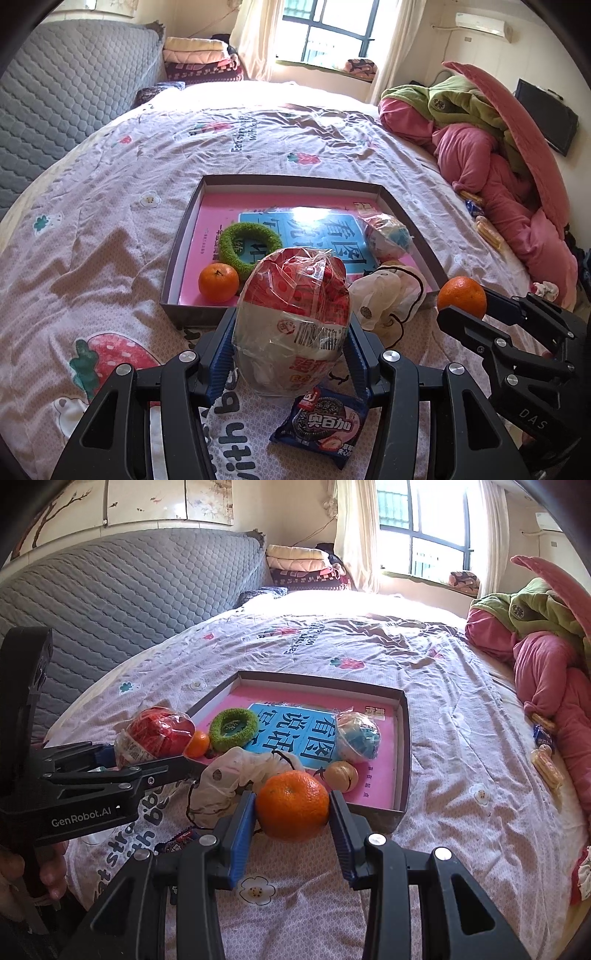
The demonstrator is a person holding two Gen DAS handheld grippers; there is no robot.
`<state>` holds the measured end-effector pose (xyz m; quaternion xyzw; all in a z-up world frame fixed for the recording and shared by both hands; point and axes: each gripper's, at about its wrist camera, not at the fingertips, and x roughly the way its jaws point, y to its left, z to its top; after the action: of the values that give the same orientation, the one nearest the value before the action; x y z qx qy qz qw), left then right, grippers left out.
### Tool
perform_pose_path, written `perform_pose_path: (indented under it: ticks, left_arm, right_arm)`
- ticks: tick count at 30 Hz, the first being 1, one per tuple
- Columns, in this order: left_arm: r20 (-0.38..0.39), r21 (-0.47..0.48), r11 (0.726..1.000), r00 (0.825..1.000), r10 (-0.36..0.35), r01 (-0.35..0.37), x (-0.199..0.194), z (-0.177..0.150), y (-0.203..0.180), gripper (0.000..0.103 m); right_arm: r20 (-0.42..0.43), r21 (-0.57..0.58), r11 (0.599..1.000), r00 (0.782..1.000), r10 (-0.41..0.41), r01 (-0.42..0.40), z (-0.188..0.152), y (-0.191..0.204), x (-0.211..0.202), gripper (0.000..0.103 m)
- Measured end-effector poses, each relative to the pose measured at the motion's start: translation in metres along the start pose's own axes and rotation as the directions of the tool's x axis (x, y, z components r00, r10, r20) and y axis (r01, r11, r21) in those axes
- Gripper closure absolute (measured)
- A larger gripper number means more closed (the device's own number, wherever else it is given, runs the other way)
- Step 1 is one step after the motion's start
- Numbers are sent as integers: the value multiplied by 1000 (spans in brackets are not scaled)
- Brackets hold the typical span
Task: Organize objects
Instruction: 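Lift the wrapped snack with the left gripper while the right lifts the orange toward the box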
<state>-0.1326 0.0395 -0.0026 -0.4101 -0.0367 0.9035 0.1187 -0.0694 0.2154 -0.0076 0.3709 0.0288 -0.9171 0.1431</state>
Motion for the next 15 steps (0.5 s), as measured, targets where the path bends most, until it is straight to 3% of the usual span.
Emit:
perform_pose_path:
  ticks: [15]
  left_arm:
    - [27, -11, 1000, 999, 28, -28, 2, 10, 11, 48]
  right_arm:
    - [41, 33, 999, 999, -30, 28, 10, -12, -4, 63]
